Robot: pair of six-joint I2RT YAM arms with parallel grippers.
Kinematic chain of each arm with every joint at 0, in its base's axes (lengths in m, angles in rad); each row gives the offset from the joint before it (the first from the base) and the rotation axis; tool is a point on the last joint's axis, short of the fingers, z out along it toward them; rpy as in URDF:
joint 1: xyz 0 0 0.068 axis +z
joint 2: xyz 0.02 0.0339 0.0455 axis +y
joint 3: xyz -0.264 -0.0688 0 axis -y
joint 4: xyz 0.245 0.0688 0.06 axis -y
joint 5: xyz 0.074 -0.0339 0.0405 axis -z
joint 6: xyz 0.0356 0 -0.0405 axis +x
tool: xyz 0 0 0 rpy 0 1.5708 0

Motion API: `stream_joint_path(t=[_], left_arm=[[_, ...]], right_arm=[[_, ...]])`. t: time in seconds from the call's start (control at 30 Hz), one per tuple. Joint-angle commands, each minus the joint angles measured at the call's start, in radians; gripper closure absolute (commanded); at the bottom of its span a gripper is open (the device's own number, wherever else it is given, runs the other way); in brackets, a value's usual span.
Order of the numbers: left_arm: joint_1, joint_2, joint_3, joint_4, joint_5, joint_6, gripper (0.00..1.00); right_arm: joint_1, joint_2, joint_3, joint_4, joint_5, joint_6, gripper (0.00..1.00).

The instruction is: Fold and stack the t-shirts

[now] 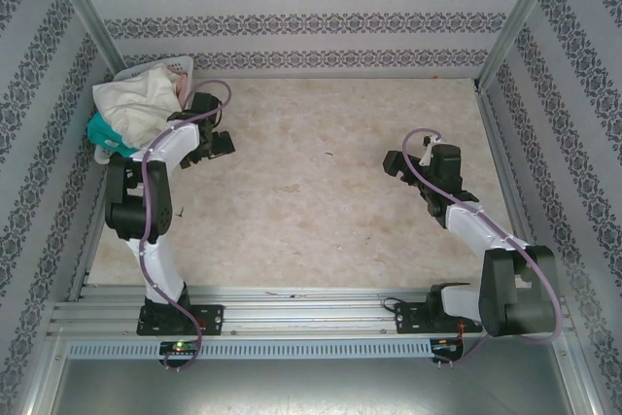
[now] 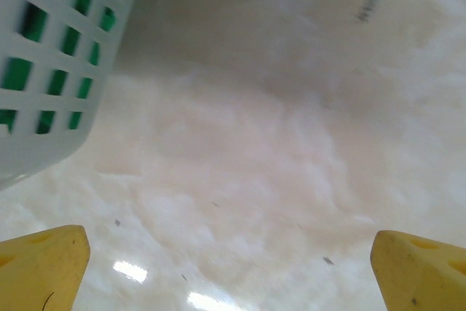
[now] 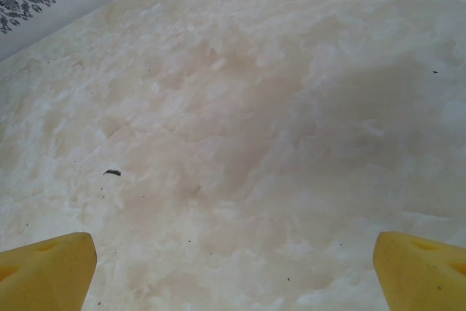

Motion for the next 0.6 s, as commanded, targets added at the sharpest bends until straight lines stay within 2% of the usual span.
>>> stream_joint_path(t=[0.0,0.1,0.23,0.57], left_arm=[[-0.041,-0.116,0.002,0.012,0.026,0.014,0.00],[-0.042,-0.130,-0.023,0.035,0.045,0.008,0.00],[-0.041,-0.056,-0.004,0.019,0.028,0.008,0.00],[-0.042,0.093,0.018,0.126,0.153,-0.026,0.00]], right_arm=[[0.011,-0.004,0.017,0.008,-0.003,-0.009,0.02],[0.011,-0.008,0.012,0.011,-0.003,-0.010,0.02],[0.011,-0.013,0.011,0.009,-0.004,-0.010,0.02],[0.011,-0.054,0.000,0.000,0.018,-0.018,0.02]])
